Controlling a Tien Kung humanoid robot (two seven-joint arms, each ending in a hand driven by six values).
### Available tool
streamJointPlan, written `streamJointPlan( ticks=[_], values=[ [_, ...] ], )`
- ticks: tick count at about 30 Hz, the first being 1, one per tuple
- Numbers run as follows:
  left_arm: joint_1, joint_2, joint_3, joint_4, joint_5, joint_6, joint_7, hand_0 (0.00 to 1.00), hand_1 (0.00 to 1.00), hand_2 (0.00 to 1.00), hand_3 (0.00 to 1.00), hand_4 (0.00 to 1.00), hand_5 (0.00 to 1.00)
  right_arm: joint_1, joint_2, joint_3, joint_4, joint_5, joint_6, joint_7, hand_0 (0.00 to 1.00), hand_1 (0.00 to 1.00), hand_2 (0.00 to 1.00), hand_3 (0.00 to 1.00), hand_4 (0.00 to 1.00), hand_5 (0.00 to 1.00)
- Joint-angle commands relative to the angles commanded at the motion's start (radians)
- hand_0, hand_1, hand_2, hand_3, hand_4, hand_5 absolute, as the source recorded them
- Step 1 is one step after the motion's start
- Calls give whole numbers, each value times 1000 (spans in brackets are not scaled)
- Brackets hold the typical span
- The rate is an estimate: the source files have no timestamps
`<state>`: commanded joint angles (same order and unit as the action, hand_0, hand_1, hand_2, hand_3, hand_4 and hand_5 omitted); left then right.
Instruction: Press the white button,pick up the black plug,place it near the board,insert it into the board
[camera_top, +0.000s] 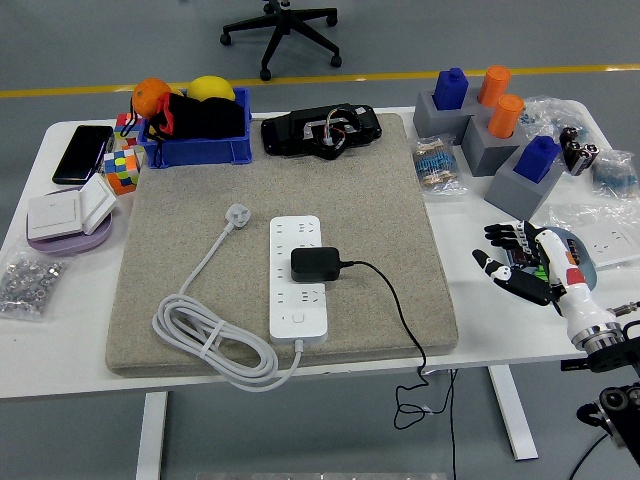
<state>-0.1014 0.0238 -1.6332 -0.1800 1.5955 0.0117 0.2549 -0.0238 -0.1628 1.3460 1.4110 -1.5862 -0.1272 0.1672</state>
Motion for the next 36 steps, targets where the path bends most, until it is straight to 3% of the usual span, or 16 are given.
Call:
streamJointPlan(
  ticks=[36],
  values=[
    [-18, -8, -15, 0, 1, 0, 1, 466, 497, 512, 575, 599, 256, 43, 13, 97, 10, -13, 6, -7, 701, 623, 614, 627, 799, 356]
  ],
)
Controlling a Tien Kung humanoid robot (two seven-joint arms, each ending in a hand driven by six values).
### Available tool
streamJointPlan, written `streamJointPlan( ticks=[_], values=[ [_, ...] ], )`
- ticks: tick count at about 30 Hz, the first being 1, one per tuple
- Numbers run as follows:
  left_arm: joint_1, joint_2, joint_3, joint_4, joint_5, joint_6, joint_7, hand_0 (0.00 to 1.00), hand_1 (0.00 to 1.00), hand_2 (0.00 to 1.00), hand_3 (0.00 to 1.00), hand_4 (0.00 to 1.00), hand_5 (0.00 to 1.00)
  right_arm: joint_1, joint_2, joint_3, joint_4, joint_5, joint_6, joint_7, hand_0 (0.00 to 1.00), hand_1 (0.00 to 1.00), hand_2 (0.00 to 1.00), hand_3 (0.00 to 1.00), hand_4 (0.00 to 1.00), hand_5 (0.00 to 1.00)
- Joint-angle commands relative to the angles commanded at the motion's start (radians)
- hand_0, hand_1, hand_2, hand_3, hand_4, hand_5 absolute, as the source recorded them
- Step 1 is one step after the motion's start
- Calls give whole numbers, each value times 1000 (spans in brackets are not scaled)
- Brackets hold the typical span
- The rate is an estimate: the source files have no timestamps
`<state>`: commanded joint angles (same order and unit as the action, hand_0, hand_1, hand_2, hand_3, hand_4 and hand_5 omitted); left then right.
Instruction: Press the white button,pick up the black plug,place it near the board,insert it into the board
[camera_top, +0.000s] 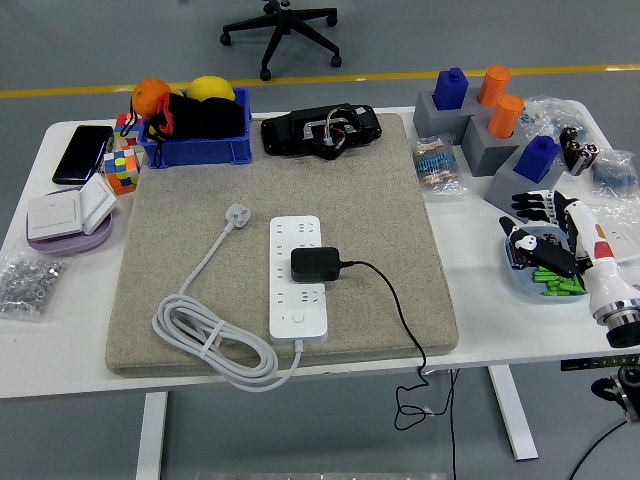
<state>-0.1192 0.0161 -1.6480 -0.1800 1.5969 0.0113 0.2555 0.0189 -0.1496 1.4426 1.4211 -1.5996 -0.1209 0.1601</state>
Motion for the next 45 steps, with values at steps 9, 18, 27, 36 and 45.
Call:
streamJointPlan(
  ticks=[9, 18, 27, 36, 45],
  values=[
    [-14, 1, 19, 0, -18, 2, -4, 465, 498, 512, 575, 599, 256, -14, 6, 30, 7, 2, 0, 0, 701, 623, 613, 628, 799, 356],
    [-10, 1, 4, 0, -2, 0, 0, 466, 499, 512, 575, 599, 255, -3, 13, 39, 10, 5, -3, 19, 699, 618, 609, 623, 797, 354],
    [-13, 3, 12, 0, -12, 1, -2, 466, 495, 512, 575, 599, 255, -5, 15, 48, 13, 16, -18, 59, 687, 607, 596, 616, 794, 358],
    [-13, 2, 22, 0, -19, 2, -2, 466, 498, 512, 575, 599, 256, -7, 15, 47, 11, 20, -24, 72, 675, 598, 583, 609, 791, 356],
    [-12, 3, 17, 0, -10, 1, 1, 466, 498, 512, 576, 599, 256, -9, 14, 42, 9, 20, -24, 72, 675, 598, 581, 609, 792, 357]
  ],
)
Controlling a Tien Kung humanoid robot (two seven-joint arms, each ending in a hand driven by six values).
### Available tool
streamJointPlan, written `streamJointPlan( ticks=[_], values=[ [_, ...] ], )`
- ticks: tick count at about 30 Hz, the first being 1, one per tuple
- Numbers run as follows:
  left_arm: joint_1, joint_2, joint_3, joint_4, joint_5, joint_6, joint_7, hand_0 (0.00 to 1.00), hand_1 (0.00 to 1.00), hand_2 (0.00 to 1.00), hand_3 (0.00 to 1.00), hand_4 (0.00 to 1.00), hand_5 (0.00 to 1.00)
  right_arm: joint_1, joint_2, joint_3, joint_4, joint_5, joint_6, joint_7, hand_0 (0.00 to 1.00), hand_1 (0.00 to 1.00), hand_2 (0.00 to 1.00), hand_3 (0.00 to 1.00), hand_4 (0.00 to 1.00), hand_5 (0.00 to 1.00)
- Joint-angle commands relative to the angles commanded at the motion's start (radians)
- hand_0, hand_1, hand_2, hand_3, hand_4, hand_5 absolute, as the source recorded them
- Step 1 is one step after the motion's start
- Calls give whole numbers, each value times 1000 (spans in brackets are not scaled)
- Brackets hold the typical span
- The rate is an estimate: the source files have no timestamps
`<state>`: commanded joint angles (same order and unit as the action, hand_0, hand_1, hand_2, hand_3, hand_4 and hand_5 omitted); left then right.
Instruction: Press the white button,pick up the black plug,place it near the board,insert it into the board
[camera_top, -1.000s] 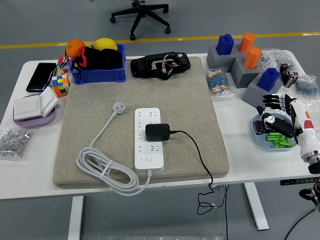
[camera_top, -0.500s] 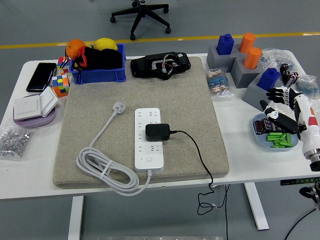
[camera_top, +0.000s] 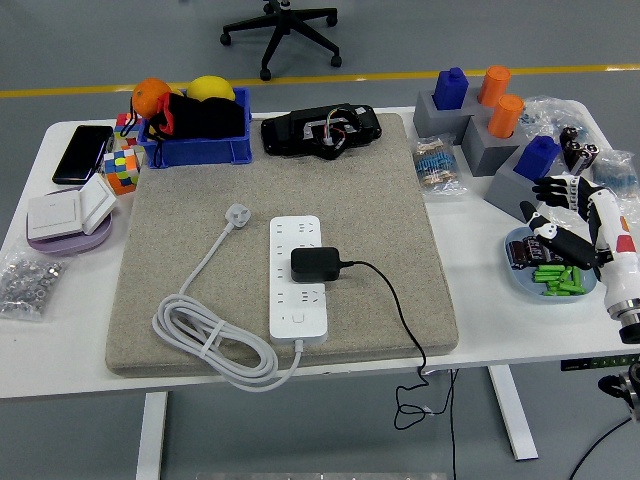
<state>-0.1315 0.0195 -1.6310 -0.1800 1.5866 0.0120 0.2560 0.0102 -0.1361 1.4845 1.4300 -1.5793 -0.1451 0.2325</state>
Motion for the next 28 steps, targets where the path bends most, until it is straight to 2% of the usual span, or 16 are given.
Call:
streamJointPlan(
  ticks=[16, 28],
  values=[
    [0, 4, 2, 0, 6, -1, 0, 467, 498, 512, 576, 599, 257, 1, 1, 1, -2, -2, 3, -5, 671, 595, 577, 609, 773, 322],
    [9, -3, 1, 0, 2, 0, -3, 466, 496, 512, 575, 598, 256, -13, 6, 8, -2, -4, 4, -7, 670, 592, 574, 607, 772, 324]
  ],
)
